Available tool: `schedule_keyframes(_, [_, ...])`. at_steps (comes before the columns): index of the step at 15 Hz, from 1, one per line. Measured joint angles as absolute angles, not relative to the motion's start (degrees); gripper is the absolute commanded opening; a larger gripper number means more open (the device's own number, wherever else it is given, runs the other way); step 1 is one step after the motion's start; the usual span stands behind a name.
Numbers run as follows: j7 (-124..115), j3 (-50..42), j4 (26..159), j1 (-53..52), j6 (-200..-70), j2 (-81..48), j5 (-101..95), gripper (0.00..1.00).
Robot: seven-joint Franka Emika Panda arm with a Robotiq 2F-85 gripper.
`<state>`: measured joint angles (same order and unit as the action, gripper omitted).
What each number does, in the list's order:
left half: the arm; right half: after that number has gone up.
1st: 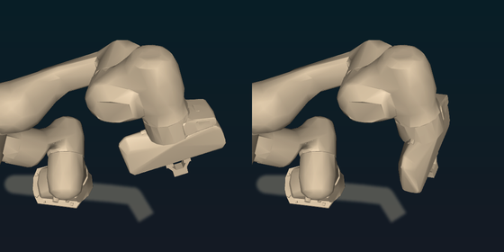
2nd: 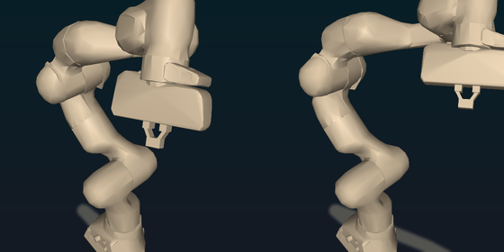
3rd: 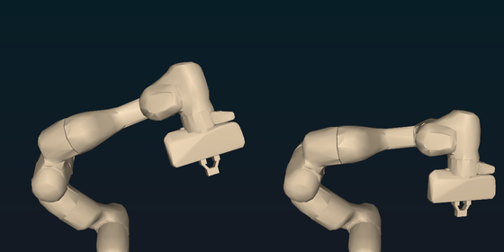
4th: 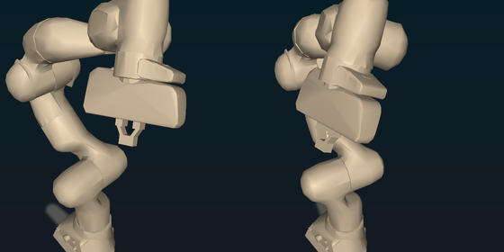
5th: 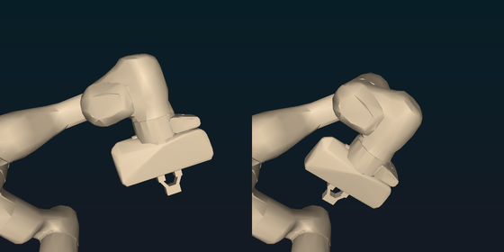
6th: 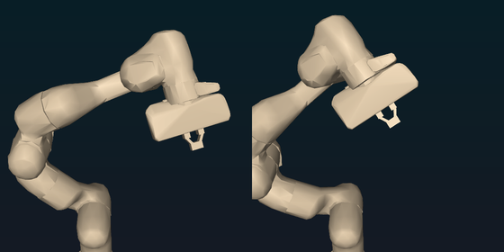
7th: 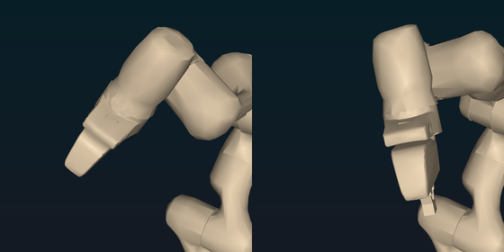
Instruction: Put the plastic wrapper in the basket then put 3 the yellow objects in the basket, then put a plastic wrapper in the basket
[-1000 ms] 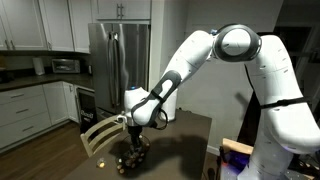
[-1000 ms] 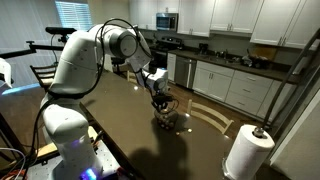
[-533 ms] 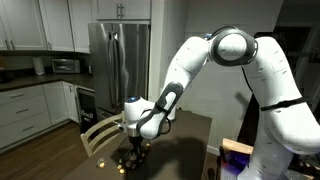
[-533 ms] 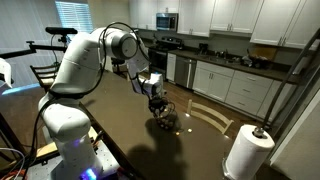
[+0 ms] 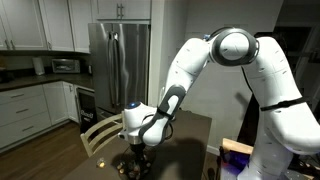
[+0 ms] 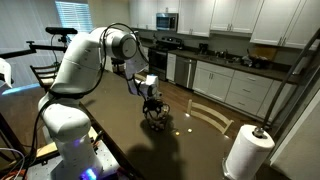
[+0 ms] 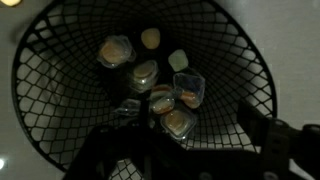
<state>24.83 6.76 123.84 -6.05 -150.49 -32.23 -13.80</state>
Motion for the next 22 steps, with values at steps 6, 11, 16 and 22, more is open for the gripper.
schedule_keyframes(6, [24.8, 6.8, 124.0, -6.0, -150.5, -32.2, -13.8, 0.99])
schedule_keyframes(11, [24.8, 6.8, 124.0, -6.0, -150.5, -32.2, -13.8, 1.00])
schedule_keyframes(16, [29.8, 11.3, 121.2, -1.1, -141.5, -33.7, -7.5, 1.00])
schedule_keyframes(22, [33.7, 12.7, 116.6, 2.3, -136.6, -33.1, -5.2, 1.00])
